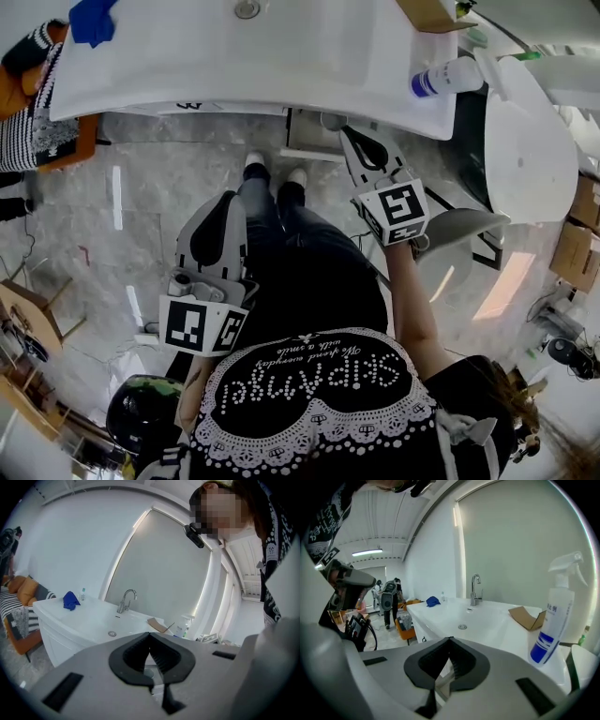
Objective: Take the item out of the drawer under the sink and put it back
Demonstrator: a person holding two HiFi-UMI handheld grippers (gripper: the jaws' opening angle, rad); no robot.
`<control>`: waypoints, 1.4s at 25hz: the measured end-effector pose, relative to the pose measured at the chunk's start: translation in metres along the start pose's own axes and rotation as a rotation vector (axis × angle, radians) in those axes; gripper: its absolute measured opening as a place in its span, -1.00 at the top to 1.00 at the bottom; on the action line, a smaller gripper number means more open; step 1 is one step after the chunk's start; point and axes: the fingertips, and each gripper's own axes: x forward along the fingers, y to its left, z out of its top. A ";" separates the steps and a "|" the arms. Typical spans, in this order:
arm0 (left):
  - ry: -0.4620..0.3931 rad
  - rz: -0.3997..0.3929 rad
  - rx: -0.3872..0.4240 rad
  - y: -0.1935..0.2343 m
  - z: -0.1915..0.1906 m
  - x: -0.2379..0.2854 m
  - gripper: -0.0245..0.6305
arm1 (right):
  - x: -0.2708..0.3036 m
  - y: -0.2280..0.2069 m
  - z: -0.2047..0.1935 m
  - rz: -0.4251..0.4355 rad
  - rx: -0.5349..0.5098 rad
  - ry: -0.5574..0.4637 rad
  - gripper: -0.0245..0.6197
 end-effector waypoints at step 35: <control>-0.124 -0.181 0.124 -0.042 0.036 0.049 0.92 | -0.111 0.004 0.097 -0.165 0.038 -0.311 0.87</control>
